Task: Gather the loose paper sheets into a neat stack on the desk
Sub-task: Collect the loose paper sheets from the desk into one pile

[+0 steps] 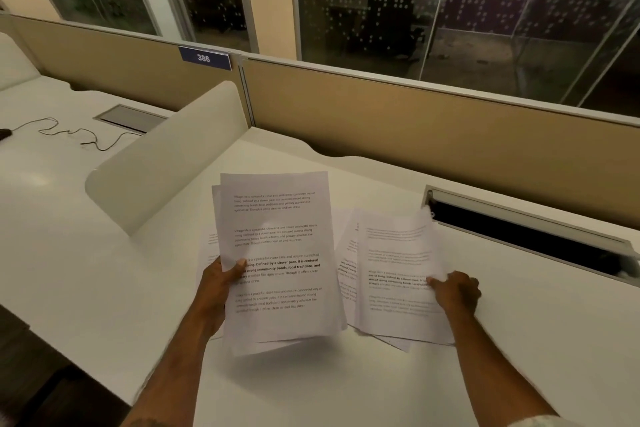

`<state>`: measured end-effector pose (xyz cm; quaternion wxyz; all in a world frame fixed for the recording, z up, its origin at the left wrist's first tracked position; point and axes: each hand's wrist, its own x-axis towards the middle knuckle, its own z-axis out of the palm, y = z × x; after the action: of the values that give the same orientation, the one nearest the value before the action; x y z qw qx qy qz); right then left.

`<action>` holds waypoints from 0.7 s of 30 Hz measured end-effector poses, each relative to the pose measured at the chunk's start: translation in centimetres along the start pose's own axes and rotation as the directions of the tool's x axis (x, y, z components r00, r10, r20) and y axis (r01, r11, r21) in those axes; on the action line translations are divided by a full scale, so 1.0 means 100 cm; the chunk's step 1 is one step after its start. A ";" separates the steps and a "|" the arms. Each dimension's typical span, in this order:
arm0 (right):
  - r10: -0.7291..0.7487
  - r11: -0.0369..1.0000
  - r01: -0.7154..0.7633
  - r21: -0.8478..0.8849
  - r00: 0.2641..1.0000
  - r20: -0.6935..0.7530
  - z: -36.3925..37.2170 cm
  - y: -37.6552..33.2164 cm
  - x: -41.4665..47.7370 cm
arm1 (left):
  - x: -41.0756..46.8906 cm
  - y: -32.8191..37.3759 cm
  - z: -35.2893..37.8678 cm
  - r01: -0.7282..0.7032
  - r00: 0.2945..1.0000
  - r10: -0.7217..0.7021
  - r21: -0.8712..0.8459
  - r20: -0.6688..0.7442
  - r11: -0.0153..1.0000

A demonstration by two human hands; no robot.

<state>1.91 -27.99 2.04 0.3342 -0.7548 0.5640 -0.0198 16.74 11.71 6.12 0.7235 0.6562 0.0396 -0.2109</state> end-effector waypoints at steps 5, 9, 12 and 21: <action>0.084 0.994 -0.086 0.069 0.996 0.034 0.019 0.003 0.009 | 0.008 0.001 -0.001 -0.001 1.000 0.001 0.018 0.004 1.000; 0.140 0.969 -0.168 0.183 0.978 0.154 0.006 0.007 0.019 | 0.012 0.004 0.002 -0.003 1.000 0.003 0.019 0.007 1.000; 0.008 0.973 -0.027 0.228 0.996 0.086 -0.013 -0.007 0.011 | 0.012 0.008 0.004 -0.011 1.000 0.010 0.028 0.015 1.000; -0.423 0.648 0.169 0.742 0.891 0.166 -0.126 -0.058 -0.058 | 0.004 0.033 0.001 -0.050 0.998 0.051 -0.025 0.028 0.998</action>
<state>-0.44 -28.25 16.89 0.6787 -0.6420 0.3157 -0.1659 18.22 11.71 9.07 0.7369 0.6451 0.0150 -0.2014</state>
